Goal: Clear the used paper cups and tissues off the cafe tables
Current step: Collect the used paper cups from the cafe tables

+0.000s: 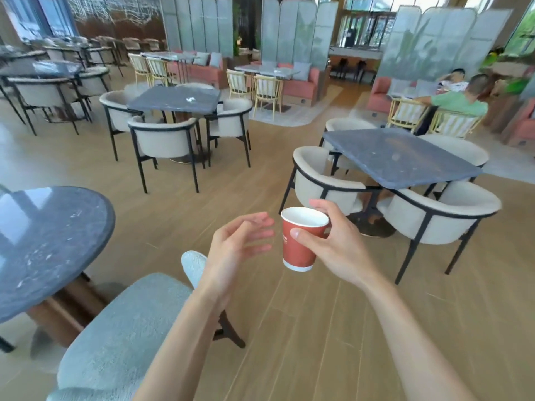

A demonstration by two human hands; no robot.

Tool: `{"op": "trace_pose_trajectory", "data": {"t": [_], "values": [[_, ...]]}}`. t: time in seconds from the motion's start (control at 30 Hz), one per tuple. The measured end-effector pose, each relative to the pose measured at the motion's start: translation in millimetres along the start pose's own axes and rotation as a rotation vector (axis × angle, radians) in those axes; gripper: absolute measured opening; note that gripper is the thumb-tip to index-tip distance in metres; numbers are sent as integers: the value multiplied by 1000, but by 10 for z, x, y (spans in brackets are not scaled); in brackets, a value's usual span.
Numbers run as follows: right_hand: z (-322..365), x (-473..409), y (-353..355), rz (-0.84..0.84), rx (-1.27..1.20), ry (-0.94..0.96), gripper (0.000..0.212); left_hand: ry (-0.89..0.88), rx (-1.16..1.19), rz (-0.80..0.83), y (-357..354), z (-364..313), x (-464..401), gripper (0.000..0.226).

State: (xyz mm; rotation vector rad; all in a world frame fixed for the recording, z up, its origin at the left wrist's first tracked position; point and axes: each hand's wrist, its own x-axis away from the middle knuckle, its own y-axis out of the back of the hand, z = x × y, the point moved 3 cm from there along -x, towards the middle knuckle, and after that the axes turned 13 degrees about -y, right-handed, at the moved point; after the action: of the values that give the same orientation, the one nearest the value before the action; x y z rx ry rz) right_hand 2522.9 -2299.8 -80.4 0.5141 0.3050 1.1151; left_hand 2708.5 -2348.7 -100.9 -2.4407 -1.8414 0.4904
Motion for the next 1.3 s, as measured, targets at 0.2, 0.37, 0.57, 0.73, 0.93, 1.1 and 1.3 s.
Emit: {"op": "trace_pose_trajectory", "data": {"t": [0.2,0.37,0.57,0.73,0.93,1.1,1.3], "values": [[160,-1081,-149,29,-11,15,66,2,-15,-25,65,152,-1024,27],[66,-1986,-226,56,-34,30,66,17,-52,-39,-47,463,-1824,26],[-87,-3341,-211,129,-63,65,69,22,-96,-98,-253,893,-2962,26],[85,-4574,-146,221,-80,107,70,-1,-131,-184,-419,956,-4009,26],[513,-5695,-374,307,-102,215,71,-67,-173,-298,-266,928,-4961,26],[710,-6564,-914,384,-86,244,72,-72,-191,-375,100,1123,-5728,25],[1069,-7721,-1798,441,-76,267,73,-74,-145,-424,785,1401,-6909,26]]}}
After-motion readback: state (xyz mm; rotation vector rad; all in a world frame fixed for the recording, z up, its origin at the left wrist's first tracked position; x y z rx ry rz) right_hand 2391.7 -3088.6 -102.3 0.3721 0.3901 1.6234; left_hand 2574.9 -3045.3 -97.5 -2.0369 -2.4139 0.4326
